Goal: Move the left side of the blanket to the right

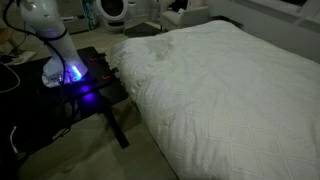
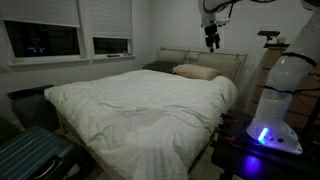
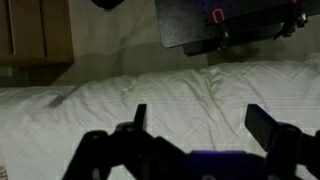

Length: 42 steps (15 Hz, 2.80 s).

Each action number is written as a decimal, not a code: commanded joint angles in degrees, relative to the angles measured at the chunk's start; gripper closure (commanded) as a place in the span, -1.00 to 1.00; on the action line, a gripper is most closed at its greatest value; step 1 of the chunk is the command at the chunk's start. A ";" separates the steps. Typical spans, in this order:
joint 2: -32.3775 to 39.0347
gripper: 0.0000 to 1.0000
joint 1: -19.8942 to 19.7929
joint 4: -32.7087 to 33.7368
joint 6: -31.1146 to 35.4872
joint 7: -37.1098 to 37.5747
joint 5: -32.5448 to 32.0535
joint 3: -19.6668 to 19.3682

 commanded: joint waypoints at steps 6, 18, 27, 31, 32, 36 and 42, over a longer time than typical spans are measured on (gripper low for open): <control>4.80 -1.00 7.11 -2.18 9.15 -1.20 2.83 2.96; 14.30 -1.00 14.98 -5.43 24.15 -4.07 9.32 11.13; 25.88 -1.00 19.38 -4.92 33.32 -12.31 7.40 16.82; 30.78 -1.00 21.19 -5.14 38.44 -11.61 5.19 18.51; 32.01 -1.00 21.71 -5.30 40.09 -11.39 4.17 18.78; 36.11 -1.00 22.99 -5.91 47.35 -11.89 1.74 19.52; 41.48 -1.00 24.94 -8.03 59.44 -9.97 -2.68 18.72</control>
